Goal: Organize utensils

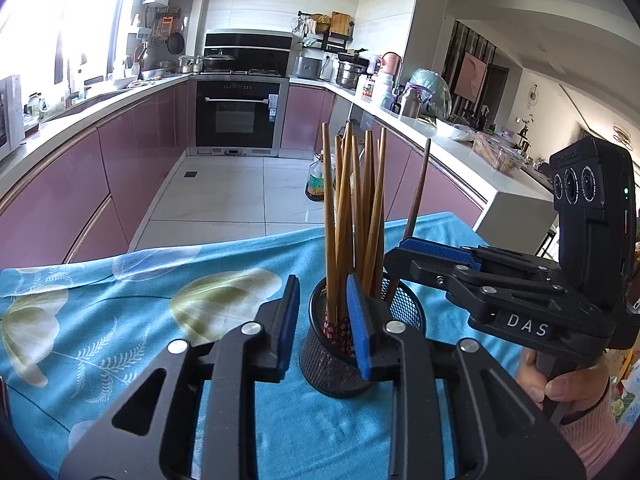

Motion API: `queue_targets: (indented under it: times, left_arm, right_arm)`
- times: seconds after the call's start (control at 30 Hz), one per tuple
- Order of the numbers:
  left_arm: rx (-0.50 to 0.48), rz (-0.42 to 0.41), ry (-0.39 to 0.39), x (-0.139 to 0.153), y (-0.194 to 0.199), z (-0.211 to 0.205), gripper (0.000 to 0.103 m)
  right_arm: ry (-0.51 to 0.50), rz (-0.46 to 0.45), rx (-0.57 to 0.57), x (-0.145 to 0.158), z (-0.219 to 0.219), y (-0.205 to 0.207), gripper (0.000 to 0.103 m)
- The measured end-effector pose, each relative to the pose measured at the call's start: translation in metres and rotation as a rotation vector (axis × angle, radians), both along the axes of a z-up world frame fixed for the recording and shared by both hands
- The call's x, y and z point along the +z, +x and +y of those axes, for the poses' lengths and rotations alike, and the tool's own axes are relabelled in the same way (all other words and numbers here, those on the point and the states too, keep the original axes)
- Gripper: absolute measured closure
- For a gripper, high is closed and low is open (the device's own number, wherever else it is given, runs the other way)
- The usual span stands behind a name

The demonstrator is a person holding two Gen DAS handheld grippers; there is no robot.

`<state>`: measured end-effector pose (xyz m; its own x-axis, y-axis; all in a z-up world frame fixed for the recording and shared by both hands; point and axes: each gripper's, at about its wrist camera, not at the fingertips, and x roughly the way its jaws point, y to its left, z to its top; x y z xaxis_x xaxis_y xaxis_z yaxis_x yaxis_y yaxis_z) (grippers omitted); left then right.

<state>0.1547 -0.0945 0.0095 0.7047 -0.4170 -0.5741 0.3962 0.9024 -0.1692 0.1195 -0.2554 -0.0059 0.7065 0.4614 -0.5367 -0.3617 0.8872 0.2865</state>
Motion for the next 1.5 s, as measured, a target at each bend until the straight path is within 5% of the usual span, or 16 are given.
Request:
queue_targets:
  times: [0.23, 0.47, 0.57, 0.77, 1.5]
  left_arm:
    - [0.055, -0.041, 0.013, -0.001, -0.016, 0.013, 0.051]
    - [0.128, -0.103, 0.036, 0.001, -0.037, 0.024, 0.021]
    - [0.174, -0.139, 0.043, 0.001, -0.048, 0.033, 0.007]
    - [0.228, -0.176, 0.048, -0.002, -0.066, 0.05, 0.006]
    - [0.356, -0.324, 0.054, -0.013, -0.129, 0.076, 0.006]
  right_arm:
    - [-0.017, -0.032, -0.018, 0.0, -0.004, -0.016, 0.058]
    - [-0.059, -0.093, -0.047, -0.001, -0.003, -0.037, 0.022]
    - [-0.088, -0.113, -0.052, -0.004, 0.0, -0.047, 0.018]
    - [-0.134, -0.16, -0.077, -0.01, 0.006, -0.064, 0.007]
    - [-0.179, -0.311, -0.146, -0.017, 0.027, -0.119, 0.007]
